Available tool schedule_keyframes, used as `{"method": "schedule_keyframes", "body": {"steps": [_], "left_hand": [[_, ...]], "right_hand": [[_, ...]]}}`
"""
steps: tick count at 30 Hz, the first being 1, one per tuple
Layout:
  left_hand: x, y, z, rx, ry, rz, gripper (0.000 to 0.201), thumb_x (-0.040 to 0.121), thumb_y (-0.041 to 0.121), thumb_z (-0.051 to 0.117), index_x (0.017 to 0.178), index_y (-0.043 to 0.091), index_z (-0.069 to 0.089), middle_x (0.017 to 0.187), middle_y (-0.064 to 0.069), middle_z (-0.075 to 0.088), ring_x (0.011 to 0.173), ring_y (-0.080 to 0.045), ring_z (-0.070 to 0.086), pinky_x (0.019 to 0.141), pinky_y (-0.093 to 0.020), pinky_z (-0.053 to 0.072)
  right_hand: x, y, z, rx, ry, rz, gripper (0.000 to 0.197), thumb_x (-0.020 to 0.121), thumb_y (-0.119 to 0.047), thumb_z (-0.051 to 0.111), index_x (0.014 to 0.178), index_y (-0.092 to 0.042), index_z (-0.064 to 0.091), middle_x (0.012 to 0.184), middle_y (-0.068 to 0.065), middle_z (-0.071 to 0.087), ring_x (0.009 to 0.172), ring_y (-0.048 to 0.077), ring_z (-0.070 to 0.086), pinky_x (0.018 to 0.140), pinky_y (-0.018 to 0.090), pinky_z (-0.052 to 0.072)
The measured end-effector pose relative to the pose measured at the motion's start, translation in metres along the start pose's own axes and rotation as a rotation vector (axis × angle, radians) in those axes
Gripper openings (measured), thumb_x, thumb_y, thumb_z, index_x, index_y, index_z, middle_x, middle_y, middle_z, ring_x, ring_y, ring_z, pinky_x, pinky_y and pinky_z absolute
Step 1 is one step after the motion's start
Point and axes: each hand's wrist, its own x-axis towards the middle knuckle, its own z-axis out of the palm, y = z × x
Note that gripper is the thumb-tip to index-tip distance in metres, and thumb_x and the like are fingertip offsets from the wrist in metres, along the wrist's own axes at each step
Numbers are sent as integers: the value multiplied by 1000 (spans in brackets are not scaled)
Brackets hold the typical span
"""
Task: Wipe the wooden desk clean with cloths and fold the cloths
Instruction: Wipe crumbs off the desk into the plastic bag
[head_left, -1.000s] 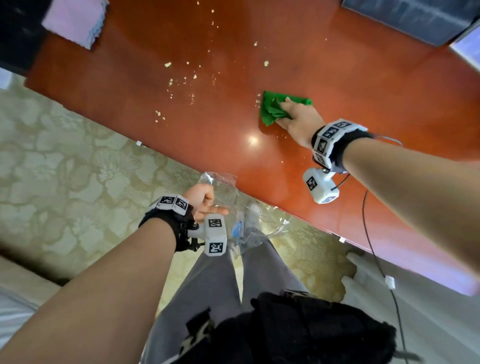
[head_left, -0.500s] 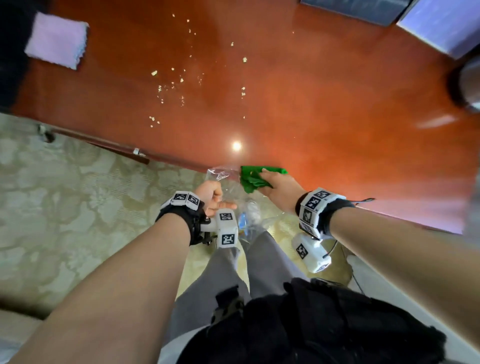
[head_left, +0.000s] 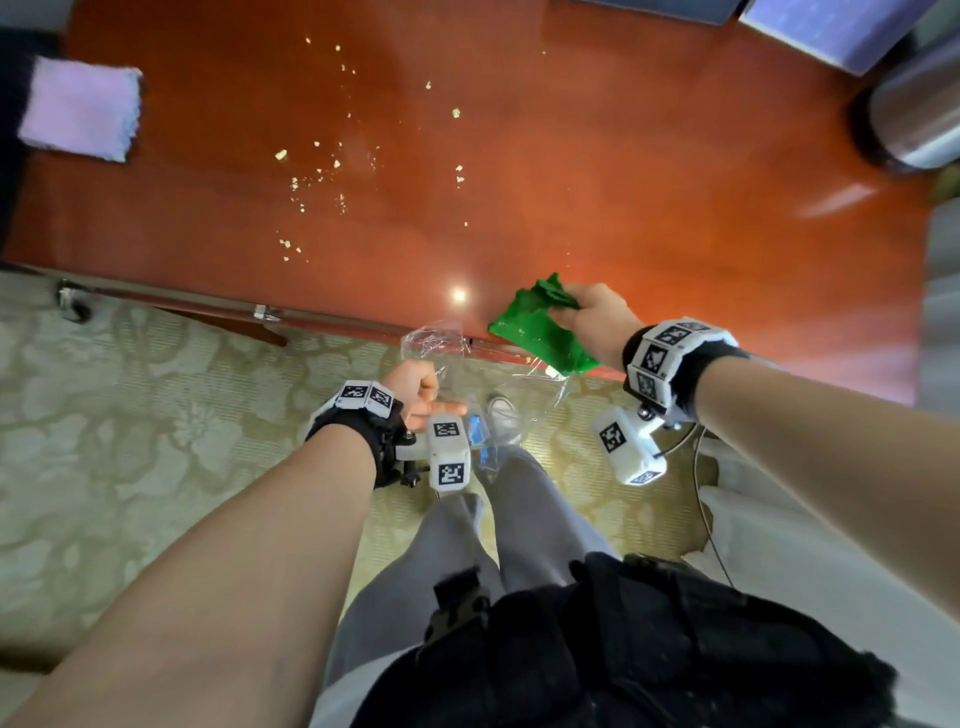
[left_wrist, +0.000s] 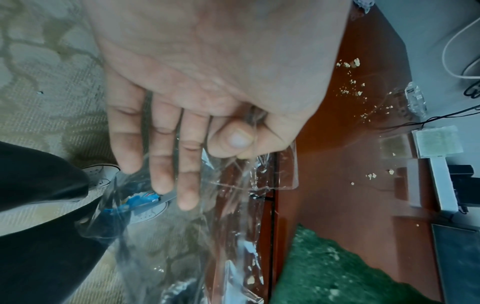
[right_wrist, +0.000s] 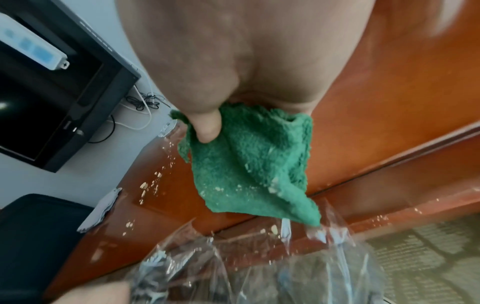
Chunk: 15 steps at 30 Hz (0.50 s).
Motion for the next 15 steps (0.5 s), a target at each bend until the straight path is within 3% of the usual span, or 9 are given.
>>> {"method": "schedule_keyframes", "body": {"steps": [5, 9, 12, 15], "left_hand": [[0, -2, 1, -14, -31, 10, 31, 82, 3, 30, 56, 18, 22, 47, -5, 51, 94, -27, 73, 86, -41, 29], [1, 1, 1, -13, 8, 2, 35, 82, 3, 31, 51, 18, 23, 64, -7, 47, 91, -26, 74, 79, -36, 33], [1, 4, 5, -30, 34, -1, 37, 81, 4, 33, 48, 19, 25, 56, -4, 40, 91, -27, 74, 83, -39, 35], [2, 8, 9, -65, 79, -36, 40, 78, 3, 33, 44, 21, 26, 53, 1, 32, 90, -29, 74, 87, -41, 31]], "right_hand": [[20, -9, -36, 93, 127, -9, 24, 100, -19, 50, 122, -19, 61, 80, 0, 59, 60, 13, 48, 52, 22, 37], [48, -23, -74, 122, 351, -43, 31, 97, -21, 53, 127, -21, 62, 101, 2, 63, 87, 18, 58, 70, 21, 40], [65, -33, -94, 66, 436, -52, 33, 95, -19, 51, 126, -21, 62, 109, 7, 68, 99, 24, 62, 80, 27, 46], [76, -34, -94, -33, 411, -52, 37, 94, -16, 48, 129, -21, 60, 112, 9, 67, 103, 27, 62, 84, 30, 48]]}}
